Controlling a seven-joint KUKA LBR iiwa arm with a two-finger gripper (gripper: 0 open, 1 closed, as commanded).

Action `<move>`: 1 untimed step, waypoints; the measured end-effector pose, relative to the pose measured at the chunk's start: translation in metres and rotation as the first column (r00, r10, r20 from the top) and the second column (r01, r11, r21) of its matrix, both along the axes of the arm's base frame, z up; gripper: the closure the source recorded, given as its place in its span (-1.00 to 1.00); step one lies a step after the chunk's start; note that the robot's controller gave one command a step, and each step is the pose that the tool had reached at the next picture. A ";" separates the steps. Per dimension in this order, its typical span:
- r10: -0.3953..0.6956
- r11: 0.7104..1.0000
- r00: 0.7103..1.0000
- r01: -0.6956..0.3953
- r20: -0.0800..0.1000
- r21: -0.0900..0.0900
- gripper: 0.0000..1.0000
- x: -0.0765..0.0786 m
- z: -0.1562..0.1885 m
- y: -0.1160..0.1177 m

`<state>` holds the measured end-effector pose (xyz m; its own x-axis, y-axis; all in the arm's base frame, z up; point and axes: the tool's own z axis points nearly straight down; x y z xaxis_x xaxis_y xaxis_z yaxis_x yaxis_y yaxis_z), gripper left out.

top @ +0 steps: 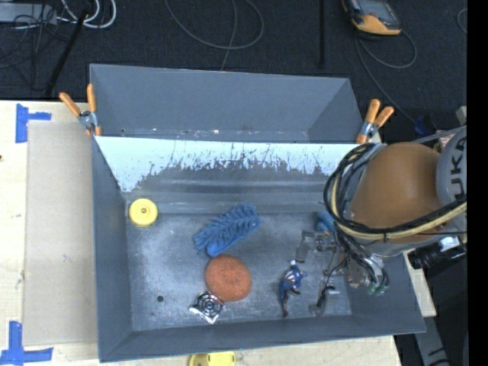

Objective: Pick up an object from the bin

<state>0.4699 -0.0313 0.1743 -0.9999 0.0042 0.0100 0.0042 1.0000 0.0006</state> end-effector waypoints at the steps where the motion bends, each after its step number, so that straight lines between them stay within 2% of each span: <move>1: 0.001 1.000 1.000 -0.001 0.008 0.000 -1.00 0.002 0.004 0.000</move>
Offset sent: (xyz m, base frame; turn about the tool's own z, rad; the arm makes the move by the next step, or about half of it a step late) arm 0.0227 0.0015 -0.0934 -0.1048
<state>0.4717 -0.0311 0.1783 -1.0000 0.0028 0.0021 0.0028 1.0000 0.0002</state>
